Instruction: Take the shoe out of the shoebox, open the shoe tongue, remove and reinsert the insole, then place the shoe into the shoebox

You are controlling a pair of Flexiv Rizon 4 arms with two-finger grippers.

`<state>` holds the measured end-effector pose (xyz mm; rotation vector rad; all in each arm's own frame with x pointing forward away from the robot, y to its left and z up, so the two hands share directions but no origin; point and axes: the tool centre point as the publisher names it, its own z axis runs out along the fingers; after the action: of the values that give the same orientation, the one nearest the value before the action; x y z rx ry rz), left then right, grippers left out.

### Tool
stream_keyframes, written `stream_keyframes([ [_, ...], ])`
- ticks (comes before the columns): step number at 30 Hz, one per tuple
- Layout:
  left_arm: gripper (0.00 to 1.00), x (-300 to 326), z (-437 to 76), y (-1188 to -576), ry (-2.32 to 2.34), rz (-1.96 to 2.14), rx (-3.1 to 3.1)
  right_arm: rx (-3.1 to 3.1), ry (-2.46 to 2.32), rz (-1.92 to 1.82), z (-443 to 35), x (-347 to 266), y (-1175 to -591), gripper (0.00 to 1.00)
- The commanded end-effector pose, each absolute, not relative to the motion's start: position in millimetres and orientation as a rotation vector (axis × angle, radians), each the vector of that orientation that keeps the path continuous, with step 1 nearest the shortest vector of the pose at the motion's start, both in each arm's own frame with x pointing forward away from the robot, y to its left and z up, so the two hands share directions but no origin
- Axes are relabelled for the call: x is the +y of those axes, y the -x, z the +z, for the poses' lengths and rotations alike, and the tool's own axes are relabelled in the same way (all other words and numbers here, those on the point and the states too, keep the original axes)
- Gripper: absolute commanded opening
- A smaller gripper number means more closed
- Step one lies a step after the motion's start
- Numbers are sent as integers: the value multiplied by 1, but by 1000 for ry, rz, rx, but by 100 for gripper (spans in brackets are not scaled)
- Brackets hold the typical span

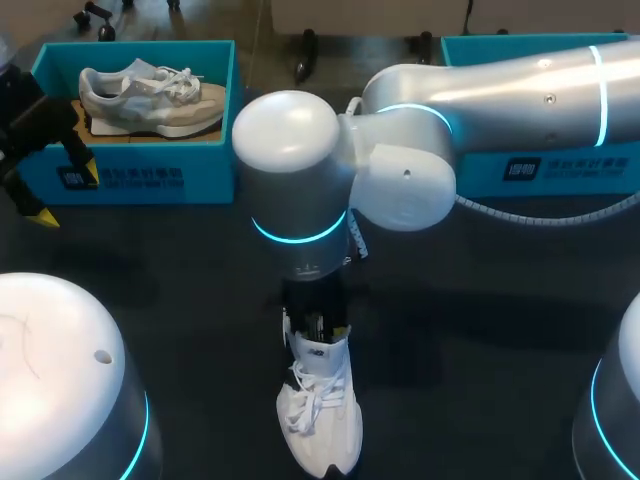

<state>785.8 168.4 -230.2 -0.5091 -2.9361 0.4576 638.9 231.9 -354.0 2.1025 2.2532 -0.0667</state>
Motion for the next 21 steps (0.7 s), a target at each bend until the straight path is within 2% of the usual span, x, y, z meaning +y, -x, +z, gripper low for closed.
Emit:
stream_keyframes([
  [1,100,169,-230,-786,510,453,-2935,2001,-2327,-52,-358,236,-629,100],
  [21,100,169,-230,-786,510,453,-2935,2002,-2285,-65,-345,247,-620,100],
])
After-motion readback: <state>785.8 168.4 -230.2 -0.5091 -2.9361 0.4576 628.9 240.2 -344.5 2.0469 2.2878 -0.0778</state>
